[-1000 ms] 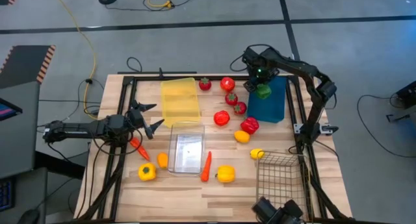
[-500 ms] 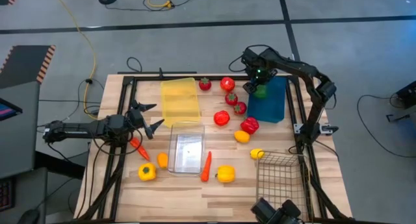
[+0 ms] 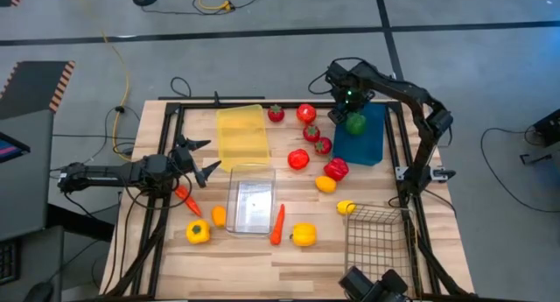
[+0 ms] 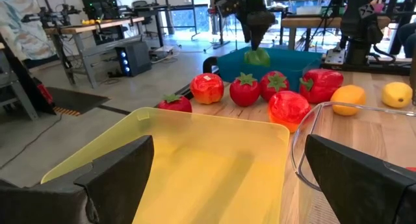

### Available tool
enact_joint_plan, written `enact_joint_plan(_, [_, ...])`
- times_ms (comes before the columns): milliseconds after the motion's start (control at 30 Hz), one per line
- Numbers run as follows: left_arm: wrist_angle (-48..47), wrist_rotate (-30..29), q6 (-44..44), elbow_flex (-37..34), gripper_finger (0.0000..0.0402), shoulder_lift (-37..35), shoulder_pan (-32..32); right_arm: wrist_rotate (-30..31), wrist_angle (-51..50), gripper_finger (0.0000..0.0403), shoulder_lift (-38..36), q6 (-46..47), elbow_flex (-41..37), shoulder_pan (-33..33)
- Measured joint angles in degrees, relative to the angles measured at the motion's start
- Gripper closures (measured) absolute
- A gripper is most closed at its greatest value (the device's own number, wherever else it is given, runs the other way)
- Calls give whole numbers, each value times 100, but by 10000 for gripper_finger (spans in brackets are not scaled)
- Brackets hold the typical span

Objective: Sort produce into baskets
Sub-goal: Put the right yellow bell pepper into the blue bin

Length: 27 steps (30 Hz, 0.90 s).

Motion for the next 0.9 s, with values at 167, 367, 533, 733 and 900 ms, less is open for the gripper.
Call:
enact_joint_plan(167, [0,1,0,0,13,0,-1,-129,-149,48,-4,2,467,300])
enact_joint_plan(367, [0,-1,0,0,13,0,0,-340,-158,49,-7,22,700,1017])
enact_joint_plan(533, [0,2,0,0,13,0,-2,-447,-251,49,-4,592,696,1752])
enact_joint_plan(733, [0,1,0,0,13,0,-2,-573,-510,49,-4,718,689,2657])
enact_joint_plan(900, [0,1,0,0,13,0,-2,-577,-239,49,-4,902,689,3364])
